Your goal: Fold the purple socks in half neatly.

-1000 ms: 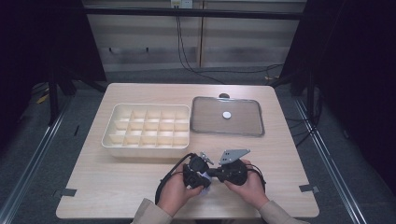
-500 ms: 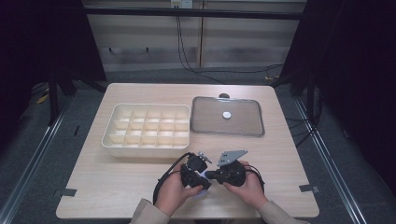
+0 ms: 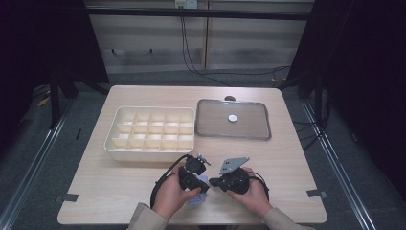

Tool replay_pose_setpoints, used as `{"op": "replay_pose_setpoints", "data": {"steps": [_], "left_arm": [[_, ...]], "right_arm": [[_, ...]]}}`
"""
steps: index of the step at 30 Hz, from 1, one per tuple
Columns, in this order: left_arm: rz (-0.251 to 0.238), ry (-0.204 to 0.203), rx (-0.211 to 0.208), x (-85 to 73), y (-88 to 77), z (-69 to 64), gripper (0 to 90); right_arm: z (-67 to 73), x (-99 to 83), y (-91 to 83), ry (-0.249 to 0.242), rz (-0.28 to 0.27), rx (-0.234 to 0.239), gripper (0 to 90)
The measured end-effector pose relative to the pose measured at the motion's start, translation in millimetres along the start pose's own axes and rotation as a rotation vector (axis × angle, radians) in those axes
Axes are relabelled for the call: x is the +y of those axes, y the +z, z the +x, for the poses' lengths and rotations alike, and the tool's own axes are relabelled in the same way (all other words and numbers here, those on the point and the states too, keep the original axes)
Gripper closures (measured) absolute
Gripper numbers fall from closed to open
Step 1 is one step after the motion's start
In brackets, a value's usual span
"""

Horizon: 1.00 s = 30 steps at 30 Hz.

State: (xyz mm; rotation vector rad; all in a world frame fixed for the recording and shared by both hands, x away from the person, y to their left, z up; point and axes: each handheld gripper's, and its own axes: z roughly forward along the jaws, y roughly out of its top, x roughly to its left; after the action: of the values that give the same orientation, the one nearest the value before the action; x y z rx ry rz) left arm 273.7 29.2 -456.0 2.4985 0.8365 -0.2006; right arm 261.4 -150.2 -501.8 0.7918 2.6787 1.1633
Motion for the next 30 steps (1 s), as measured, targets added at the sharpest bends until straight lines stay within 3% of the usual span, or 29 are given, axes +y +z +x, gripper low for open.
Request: {"op": "replay_pose_setpoints", "data": {"steps": [5,13,30], "left_arm": [[0.022,0.032,0.001,-1.8,2.9,-2.4,86.6],[0.018,0.041,0.004,-3.2,2.1,-4.6,86.8],[-0.016,0.039,-0.003,-13.3,-2.9,-3.5,84.2]], "right_arm": [[-3.4,0.4,-5.4,0.014,-0.034,-0.019,90.0],[-1.0,16.4,-16.7,0.013,-0.104,-0.005,90.0],[2.5,31.0,5.7,-0.028,-0.079,0.045,89.7]]}}
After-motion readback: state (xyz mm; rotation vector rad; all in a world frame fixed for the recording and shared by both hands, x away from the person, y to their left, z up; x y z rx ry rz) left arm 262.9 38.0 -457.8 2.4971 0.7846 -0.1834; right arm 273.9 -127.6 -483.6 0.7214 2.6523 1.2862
